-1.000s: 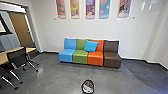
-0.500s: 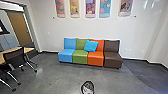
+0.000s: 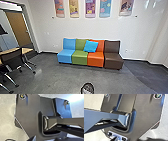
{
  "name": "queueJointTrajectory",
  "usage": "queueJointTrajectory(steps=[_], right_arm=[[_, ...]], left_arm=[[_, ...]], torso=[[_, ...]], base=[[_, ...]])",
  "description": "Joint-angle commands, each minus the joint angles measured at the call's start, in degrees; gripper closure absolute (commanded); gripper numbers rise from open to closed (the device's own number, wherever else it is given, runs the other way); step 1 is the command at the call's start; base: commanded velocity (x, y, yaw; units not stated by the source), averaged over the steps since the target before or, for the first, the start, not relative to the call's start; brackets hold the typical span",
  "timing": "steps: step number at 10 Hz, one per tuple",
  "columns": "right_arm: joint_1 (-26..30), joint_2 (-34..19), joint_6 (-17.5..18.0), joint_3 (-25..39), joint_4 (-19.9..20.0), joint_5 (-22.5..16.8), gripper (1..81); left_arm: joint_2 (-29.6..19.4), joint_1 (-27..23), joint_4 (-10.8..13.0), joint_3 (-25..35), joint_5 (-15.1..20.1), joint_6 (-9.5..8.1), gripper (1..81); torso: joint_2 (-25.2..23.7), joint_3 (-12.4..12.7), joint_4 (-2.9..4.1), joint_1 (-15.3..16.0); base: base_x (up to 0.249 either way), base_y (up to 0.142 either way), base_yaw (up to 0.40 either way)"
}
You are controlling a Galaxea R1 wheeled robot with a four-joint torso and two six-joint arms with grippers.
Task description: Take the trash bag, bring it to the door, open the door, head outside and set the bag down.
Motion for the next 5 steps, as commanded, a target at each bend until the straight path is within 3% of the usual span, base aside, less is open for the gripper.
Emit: queueJointTrajectory(steps=[1,5], right_arm=[[1.6,-0.3,-0.2,0.2,-0.3,-3.8,1.0],[1.6,-0.2,-0.2,0.2,-0.4,-4.0,1.0]], left_arm=[[0.0,-1.7,0.5,0.3,3.5,0.42,1.0],[0.0,-1.7,0.5,0.3,3.5,0.42,1.0]], torso=[[0.0,0.0,0.0,0.0],[0.0,0.0,0.0,0.0]], base=[[0.114,0.0,0.0],[0.114,0.0,0.0]])
